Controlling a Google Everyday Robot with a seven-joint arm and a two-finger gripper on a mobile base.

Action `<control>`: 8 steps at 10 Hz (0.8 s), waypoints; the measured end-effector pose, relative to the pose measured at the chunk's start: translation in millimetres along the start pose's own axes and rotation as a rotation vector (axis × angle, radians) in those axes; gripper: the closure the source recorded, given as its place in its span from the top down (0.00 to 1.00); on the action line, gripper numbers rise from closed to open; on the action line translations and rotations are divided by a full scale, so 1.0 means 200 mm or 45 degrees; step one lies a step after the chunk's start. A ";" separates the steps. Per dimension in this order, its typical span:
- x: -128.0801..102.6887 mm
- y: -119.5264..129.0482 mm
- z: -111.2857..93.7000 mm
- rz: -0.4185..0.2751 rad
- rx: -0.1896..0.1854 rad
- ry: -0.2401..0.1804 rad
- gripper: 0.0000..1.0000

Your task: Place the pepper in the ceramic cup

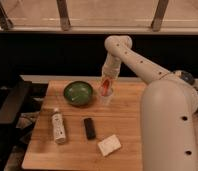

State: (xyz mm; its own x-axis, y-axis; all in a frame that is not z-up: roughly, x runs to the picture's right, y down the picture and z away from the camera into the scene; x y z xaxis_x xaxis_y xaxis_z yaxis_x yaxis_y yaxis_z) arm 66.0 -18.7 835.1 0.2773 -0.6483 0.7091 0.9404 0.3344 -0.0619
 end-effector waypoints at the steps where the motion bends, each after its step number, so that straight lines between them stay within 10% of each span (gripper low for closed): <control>1: -0.01 -0.02 0.00 -0.026 0.009 -0.001 0.20; 8: -0.05 -0.04 0.01 -0.080 0.016 0.009 0.80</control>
State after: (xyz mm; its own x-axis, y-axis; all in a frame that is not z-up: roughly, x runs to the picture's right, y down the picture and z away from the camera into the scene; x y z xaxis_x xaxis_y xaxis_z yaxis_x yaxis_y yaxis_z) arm 55.7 -13.9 830.4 0.2193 -0.6728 0.7066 0.9533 0.3018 -0.0086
